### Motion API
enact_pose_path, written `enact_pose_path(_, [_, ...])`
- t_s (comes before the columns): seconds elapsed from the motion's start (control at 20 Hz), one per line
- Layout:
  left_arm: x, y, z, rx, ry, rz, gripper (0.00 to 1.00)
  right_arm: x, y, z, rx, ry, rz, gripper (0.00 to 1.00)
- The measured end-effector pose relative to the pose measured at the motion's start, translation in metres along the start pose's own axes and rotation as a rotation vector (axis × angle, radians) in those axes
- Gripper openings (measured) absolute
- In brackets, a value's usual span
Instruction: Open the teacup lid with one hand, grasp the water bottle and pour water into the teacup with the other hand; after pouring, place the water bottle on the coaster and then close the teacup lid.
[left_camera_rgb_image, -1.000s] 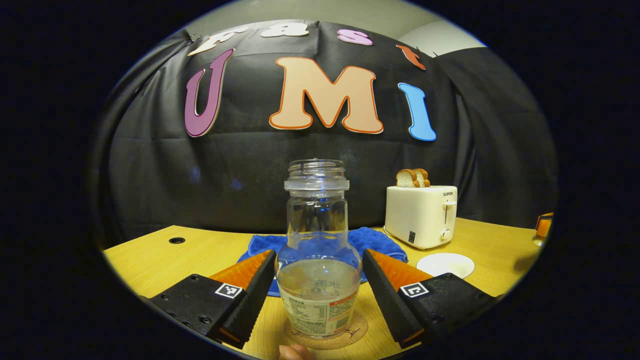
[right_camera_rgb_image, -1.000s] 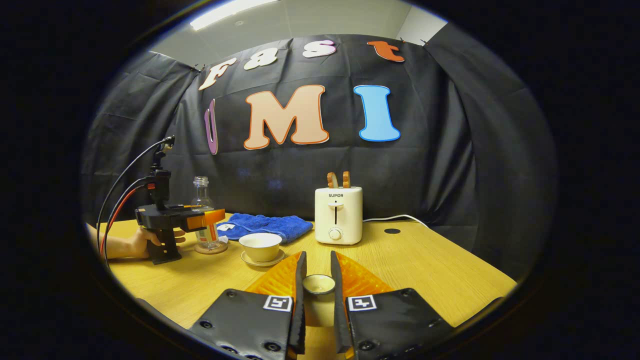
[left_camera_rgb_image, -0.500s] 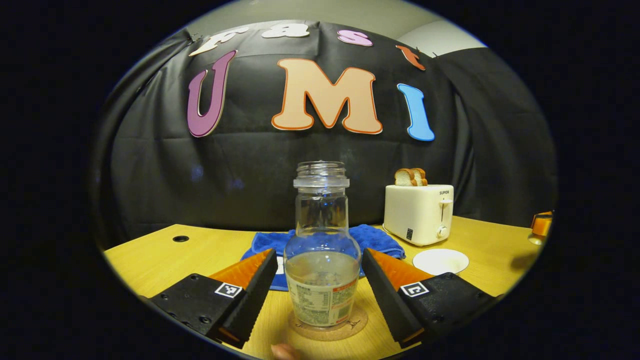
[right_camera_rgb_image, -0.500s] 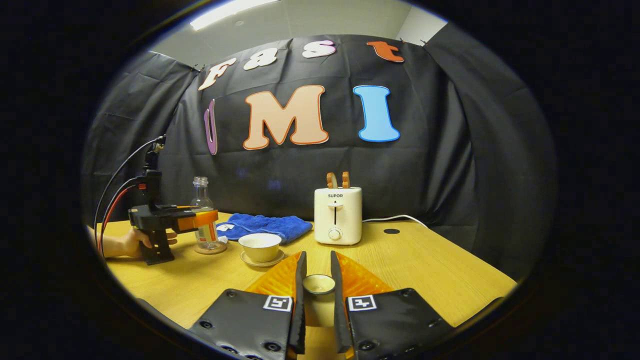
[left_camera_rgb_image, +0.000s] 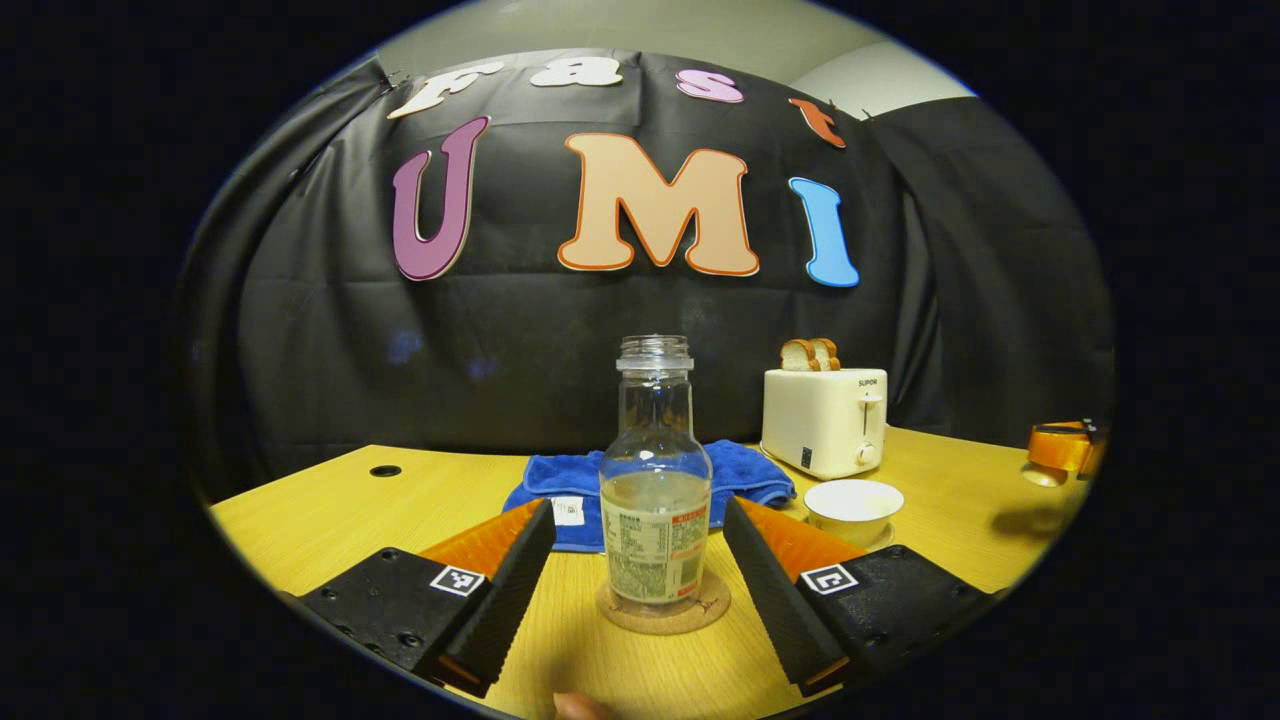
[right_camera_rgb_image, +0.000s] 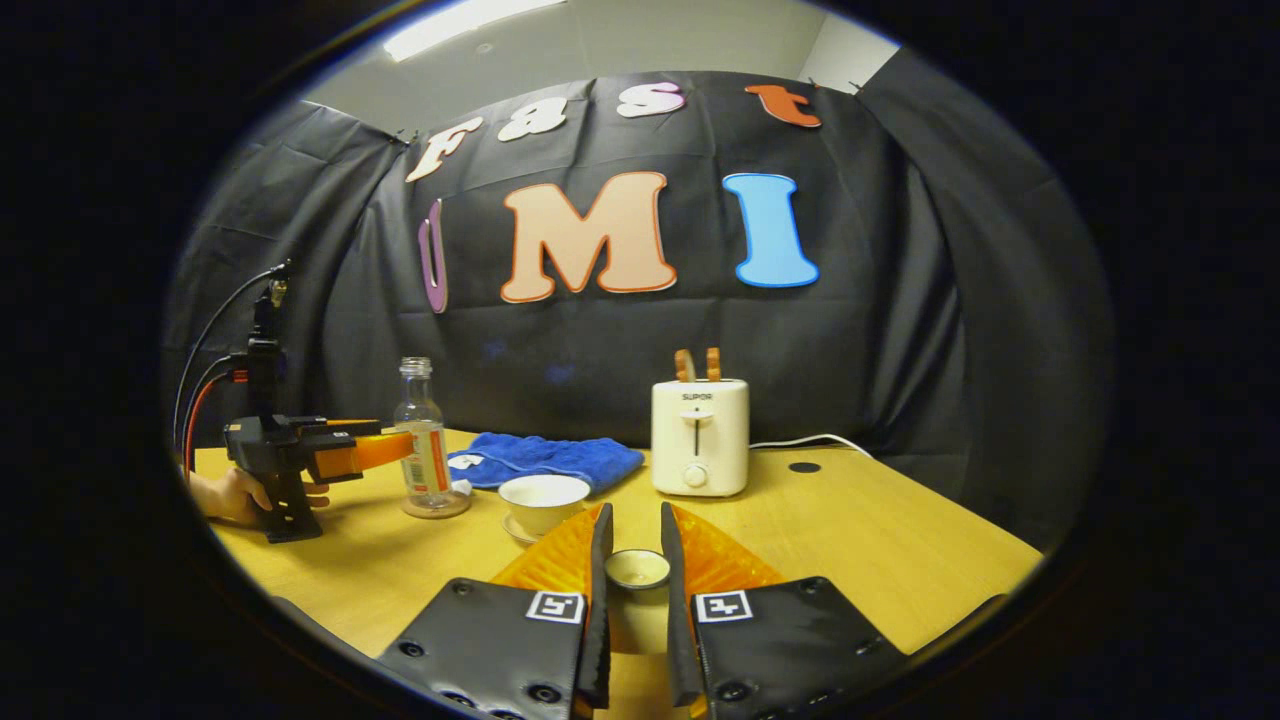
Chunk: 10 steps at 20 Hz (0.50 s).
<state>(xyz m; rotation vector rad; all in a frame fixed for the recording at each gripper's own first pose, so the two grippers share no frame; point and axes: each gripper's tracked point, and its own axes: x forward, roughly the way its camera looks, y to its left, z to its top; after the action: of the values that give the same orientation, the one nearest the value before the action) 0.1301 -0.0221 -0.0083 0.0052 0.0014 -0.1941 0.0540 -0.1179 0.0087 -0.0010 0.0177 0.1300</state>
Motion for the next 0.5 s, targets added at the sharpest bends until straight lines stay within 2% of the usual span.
enact_pose_path(0.2, [-0.033, 0.007, 0.001, -0.001, 0.001, 0.01, 0.98, 0.038, 0.03, -0.006, 0.065, 0.024, 0.055, 0.26])
enact_pose_path(0.5, [-0.076, 0.023, 0.003, 0.001, 0.001, 0.055, 0.98, 0.098, 0.076, 0.008, 0.026, 0.028, 0.084, 0.26])
